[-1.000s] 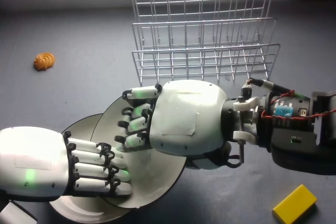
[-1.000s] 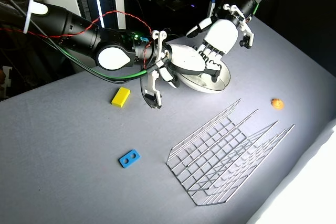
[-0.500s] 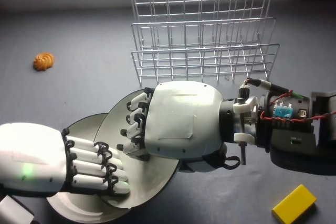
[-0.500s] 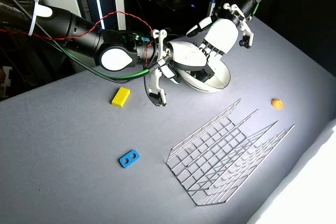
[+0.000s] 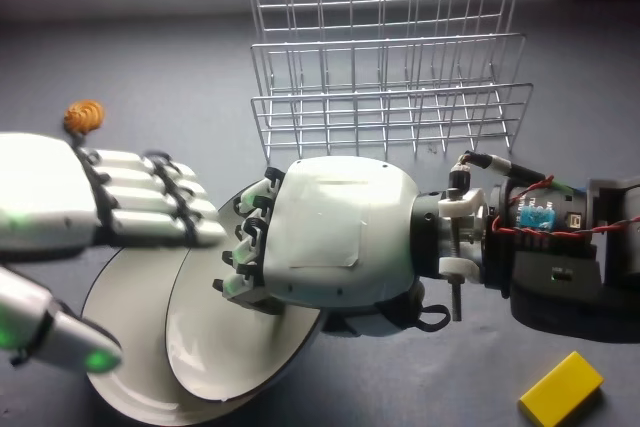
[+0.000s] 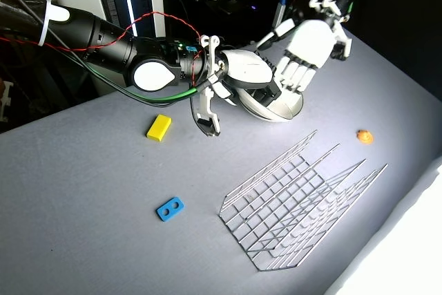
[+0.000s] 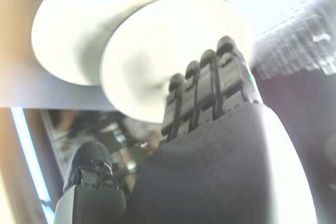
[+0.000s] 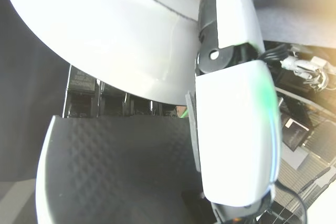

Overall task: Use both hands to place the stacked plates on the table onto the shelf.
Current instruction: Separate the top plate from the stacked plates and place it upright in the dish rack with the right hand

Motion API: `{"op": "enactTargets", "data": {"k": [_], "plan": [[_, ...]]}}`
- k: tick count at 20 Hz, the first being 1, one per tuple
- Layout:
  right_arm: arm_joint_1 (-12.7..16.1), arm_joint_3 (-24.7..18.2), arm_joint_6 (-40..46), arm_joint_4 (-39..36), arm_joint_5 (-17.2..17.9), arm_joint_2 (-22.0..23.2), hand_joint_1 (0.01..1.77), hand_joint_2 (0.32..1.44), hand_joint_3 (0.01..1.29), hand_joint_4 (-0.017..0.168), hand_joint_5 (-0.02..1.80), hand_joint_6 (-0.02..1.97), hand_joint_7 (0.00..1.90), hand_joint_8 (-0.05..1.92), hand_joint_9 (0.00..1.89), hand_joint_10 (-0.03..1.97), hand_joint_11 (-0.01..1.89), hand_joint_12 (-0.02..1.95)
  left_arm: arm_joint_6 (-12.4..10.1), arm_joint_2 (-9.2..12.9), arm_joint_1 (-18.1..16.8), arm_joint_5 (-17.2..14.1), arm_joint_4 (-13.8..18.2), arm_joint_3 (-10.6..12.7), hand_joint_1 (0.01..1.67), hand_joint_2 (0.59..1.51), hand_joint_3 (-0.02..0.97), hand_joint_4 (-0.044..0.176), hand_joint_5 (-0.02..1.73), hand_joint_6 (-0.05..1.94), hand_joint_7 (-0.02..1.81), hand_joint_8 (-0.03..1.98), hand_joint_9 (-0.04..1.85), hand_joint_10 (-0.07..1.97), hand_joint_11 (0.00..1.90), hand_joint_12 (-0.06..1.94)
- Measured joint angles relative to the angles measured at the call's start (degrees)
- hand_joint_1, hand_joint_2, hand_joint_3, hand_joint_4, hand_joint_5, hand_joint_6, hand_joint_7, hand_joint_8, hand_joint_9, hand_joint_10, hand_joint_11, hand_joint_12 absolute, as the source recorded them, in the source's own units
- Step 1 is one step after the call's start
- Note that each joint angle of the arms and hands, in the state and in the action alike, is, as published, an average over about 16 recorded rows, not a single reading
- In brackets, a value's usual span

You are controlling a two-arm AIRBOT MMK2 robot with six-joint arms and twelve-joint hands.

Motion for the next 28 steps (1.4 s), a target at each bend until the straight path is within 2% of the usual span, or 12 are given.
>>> {"op": "enactTargets", "data": {"k": [5, 7, 13, 17, 20, 28], "plan": [[2.1, -2.8, 0.7, 2.2, -0.3, 2.5, 1.25, 0.99, 0.01, 0.000, 0.82, 1.11, 0.89, 0.99, 0.86, 1.17, 0.64, 1.56, 0.0, 2.6, -1.2, 1.7, -2.8, 1.4, 0.03, 1.115, 0.018, 0.002, 0.05, 0.02, 0.06, 0.02, 0.04, 0.01, 0.03, 0.03], [3.2, -4.1, 1.0, 3.0, -0.2, 3.9, 1.25, 0.99, 0.01, 0.000, 0.83, 1.10, 0.91, 1.02, 0.88, 1.11, 0.64, 1.56, 0.0, 3.4, -1.5, 2.4, -3.4, 1.8, 0.03, 1.111, 0.018, 0.002, 0.04, 0.02, 0.05, 0.02, 0.04, 0.01, 0.03, 0.03], [6.9, -7.6, 3.0, 5.3, 0.8, 8.7, 1.25, 1.01, 0.01, 0.001, 0.86, 1.08, 0.96, 1.06, 0.93, 0.87, 0.66, 1.51, 0.0, 5.2, -2.0, 3.4, -3.9, 2.3, 0.03, 1.102, 0.018, 0.003, 0.04, 0.02, 0.04, 0.02, 0.03, 0.01, 0.04, 0.03], [9.1, -8.9, 6.1, 6.1, 1.7, 11.8, 1.24, 1.01, 0.01, 0.000, 0.85, 1.09, 0.98, 1.07, 0.94, 0.87, 0.67, 1.47, 0.0, 5.7, -2.1, 2.9, -3.8, 2.5, 0.02, 1.097, 0.018, 0.005, 0.04, 0.02, 0.04, 0.02, 0.04, 0.01, 0.05, 0.03], [10.6, -8.7, 9.7, 7.2, 2.4, 13.6, 1.25, 1.01, 0.01, 0.000, 0.84, 1.11, 0.98, 1.07, 0.94, 0.86, 0.68, 1.44, 0.0, 5.7, -2.2, 2.4, -3.4, 2.6, 0.02, 1.098, 0.018, 0.005, 0.05, 0.02, 0.04, 0.02, 0.04, 0.01, 0.05, 0.03], [14.2, -5.0, 21.0, 13.6, 3.1, 15.9, 1.29, 1.01, 0.01, 0.001, 0.82, 1.11, 0.99, 1.04, 0.92, 1.04, 0.69, 1.44, 0.0, 5.7, -1.7, -0.4, -0.8, 3.0, 0.02, 1.101, 0.018, 0.006, 0.06, 0.02, 0.05, 0.02, 0.05, 0.01, 0.05, 0.04]]}}
